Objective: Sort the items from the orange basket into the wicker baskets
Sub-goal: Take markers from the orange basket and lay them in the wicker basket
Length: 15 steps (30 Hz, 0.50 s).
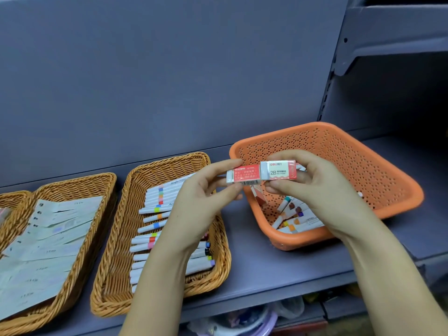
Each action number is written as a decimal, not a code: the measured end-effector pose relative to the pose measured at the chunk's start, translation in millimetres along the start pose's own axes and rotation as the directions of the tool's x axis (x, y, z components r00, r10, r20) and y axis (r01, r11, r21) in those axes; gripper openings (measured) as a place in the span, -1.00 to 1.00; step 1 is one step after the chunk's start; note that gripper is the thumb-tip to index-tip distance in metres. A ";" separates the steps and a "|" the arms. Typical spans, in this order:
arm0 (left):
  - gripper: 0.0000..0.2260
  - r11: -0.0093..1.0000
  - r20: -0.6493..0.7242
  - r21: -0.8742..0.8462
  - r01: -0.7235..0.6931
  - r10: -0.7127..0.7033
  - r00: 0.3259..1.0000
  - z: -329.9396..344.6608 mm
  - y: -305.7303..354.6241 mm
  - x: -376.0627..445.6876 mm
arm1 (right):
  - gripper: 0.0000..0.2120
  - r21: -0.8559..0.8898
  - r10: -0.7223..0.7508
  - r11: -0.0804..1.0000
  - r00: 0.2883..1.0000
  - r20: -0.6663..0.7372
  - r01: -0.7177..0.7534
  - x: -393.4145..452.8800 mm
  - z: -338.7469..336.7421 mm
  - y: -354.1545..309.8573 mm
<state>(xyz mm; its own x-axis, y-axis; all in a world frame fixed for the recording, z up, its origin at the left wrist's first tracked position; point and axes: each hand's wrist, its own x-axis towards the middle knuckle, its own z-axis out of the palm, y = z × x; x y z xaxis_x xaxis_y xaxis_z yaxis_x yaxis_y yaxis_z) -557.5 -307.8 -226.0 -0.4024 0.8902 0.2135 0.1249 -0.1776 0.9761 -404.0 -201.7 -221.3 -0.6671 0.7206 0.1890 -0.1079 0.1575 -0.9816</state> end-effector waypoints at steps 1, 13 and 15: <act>-0.68 1.000 0.007 -0.010 0.005 -0.005 1.000 -1.7 0.8 -0.2 | -0.67 0.001 -0.002 1.000 1.000 -0.001 0.002 -0.1 0.6 -1.6; -0.83 0.996 -0.088 0.071 0.061 -0.054 0.995 -8.6 7.1 3.1 | -0.69 -0.204 -0.061 0.977 0.998 -0.025 0.055 1.5 14.1 -4.0; -0.80 0.997 -0.081 0.060 0.057 -0.052 0.995 -13.6 6.1 4.0 | -0.69 -0.254 -0.064 0.966 0.997 -0.035 0.053 2.3 16.3 -4.7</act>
<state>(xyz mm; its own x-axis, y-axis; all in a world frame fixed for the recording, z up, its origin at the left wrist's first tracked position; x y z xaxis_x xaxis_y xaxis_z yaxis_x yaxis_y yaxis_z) -570.7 -311.1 -218.7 -0.4808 0.8612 0.1647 0.1556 -0.1010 0.9826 -417.0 -211.8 -216.7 -0.6327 0.7322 0.2521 0.0478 0.3619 -0.9310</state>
